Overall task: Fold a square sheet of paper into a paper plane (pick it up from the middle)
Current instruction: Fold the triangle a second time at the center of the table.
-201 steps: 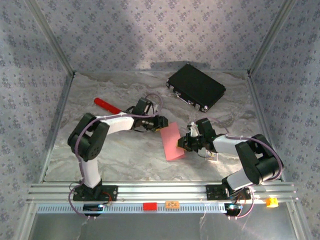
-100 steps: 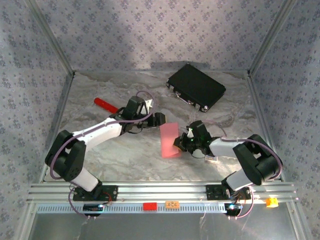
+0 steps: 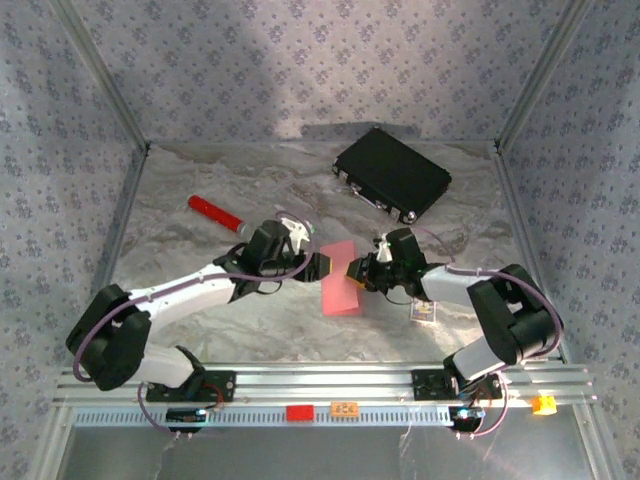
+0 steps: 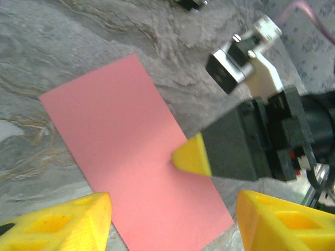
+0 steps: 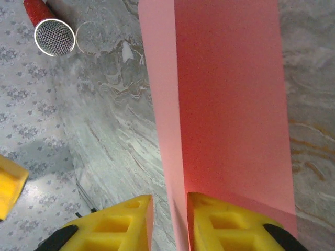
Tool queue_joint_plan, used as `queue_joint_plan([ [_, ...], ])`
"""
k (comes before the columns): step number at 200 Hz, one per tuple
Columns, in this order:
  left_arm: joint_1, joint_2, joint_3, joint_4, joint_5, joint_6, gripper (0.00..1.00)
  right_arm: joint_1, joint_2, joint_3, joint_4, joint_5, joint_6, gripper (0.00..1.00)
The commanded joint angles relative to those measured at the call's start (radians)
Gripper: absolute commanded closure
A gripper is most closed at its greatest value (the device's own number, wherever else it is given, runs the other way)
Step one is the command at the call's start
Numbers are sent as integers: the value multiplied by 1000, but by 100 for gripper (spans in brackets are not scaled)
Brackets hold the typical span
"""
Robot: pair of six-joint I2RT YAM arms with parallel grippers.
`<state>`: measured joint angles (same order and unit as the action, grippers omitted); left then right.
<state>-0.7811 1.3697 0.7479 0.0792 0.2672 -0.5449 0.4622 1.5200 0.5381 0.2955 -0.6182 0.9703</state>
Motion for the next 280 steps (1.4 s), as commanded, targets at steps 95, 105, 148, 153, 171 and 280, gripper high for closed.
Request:
queue_joint_plan([
  [95,-265,91,52,-118,-272,228,34,-15,63,61,-101,-44,-88,84],
  [105,-298,117,78,-144,-307,258,33,-16,60,58,-96,-42,-80,83],
  [148,-450,240,172,-228,-518,364,29,-20,58,53,-79,-52,-63,81],
  [153,-465,252,181,-233,-543,373,28,-21,58,52,-75,-54,-62,81],
  [171,-499,295,210,-252,-604,398,24,-23,58,49,-66,-59,-55,81],
  [280,-548,382,263,-245,-825,426,31,-27,51,42,-56,-63,-45,81],
])
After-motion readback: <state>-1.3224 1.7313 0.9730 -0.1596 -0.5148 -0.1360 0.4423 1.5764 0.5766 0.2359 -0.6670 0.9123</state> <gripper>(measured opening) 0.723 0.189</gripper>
